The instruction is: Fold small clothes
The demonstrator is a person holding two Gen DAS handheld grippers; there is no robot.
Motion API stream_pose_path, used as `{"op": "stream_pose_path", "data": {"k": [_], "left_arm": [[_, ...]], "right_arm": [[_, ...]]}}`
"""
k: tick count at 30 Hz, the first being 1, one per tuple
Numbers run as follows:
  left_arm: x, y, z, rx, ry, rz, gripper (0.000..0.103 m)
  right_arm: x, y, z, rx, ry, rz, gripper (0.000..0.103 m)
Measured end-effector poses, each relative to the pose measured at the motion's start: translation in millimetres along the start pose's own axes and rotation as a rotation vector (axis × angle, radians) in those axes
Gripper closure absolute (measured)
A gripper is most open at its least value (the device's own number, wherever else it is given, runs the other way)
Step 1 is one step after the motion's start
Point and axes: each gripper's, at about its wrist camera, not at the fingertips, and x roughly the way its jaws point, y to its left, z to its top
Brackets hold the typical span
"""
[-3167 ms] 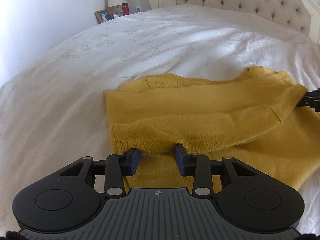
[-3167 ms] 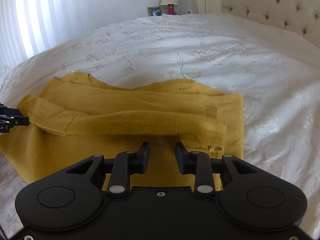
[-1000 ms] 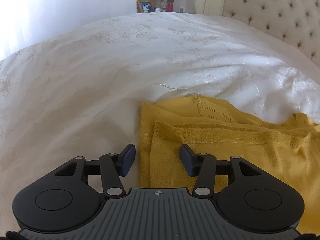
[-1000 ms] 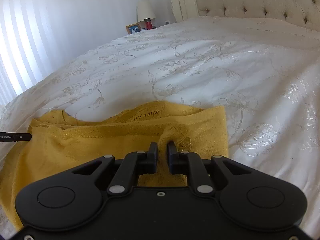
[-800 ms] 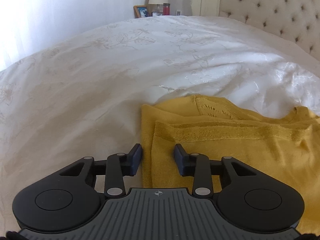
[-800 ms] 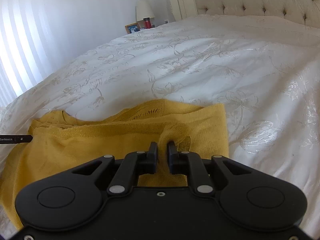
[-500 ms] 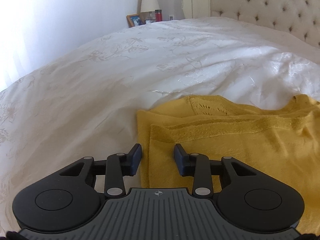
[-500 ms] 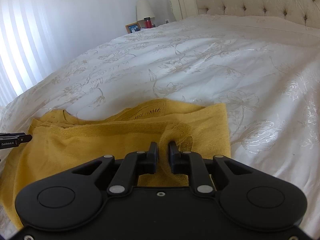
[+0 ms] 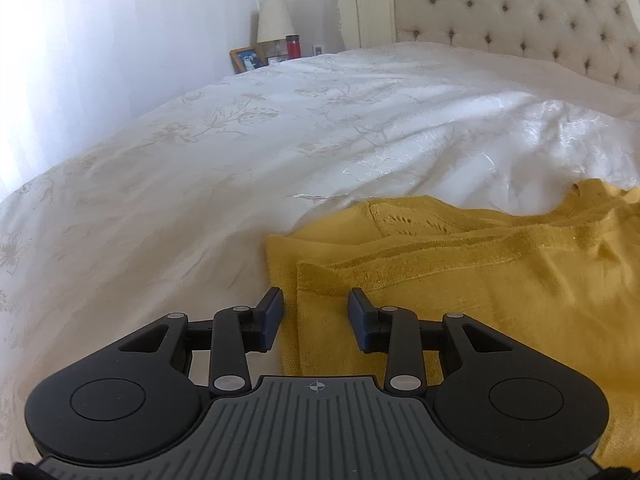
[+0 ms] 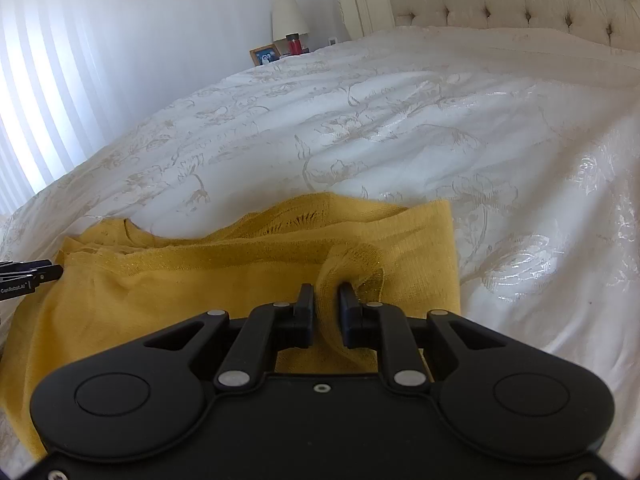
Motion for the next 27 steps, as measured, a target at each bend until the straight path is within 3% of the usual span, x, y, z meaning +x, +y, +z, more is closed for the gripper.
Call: {"op": "stream_pose_path", "data": {"k": [5,10,12,13,15,16,20,23,24,27], "left_arm": [[5.7,-5.5,3.8,0.071,0.009,-0.015,0.068],[10.7,-1.6,9.7,0.056,0.045,-0.062,0.071],[12.0,-3.6,11.8,0.067,0.071,-0.069,0.092],[11.0,-6.9,12.0,0.083,0.077,-0.073,0.097],[3.7,-15.7,10.2,0.116,0.052,-0.042,0.097],[-2.0,-18.7,9.3,0.118,0.029,-0.031,0.098],[-27.8,-13.9,19.5,0.038,-0.069,-0.017,0.098],[-25.2,-8.3,36.9,0.025,-0.081,0.01,0.098],[-22.0,-6.8,41.3,0.022,-0.09,0.022,0.098],[-6.1,-6.3,48.4,0.016,-0.082,0.042,0.098]], "right_arm": [[0.9,-0.5,0.4,0.001,0.002,0.0,0.078],[2.5,-1.0,1.3,0.003,0.005,0.0,0.078],[4.3,-1.7,1.9,0.009,0.007,0.0,0.078],[4.7,-2.2,2.1,0.015,0.008,-0.001,0.078],[4.2,-2.3,2.3,0.022,0.006,0.002,0.078],[2.1,-1.1,2.0,0.013,-0.002,0.001,0.086],[-22.6,5.0,7.4,-0.005,-0.089,0.003,0.089],[-34.2,-1.6,28.4,0.019,-0.143,0.0,0.09],[-32.6,-3.5,35.5,0.015,-0.152,-0.021,0.095],[-14.9,-14.6,51.4,0.019,-0.126,-0.064,0.095]]}}
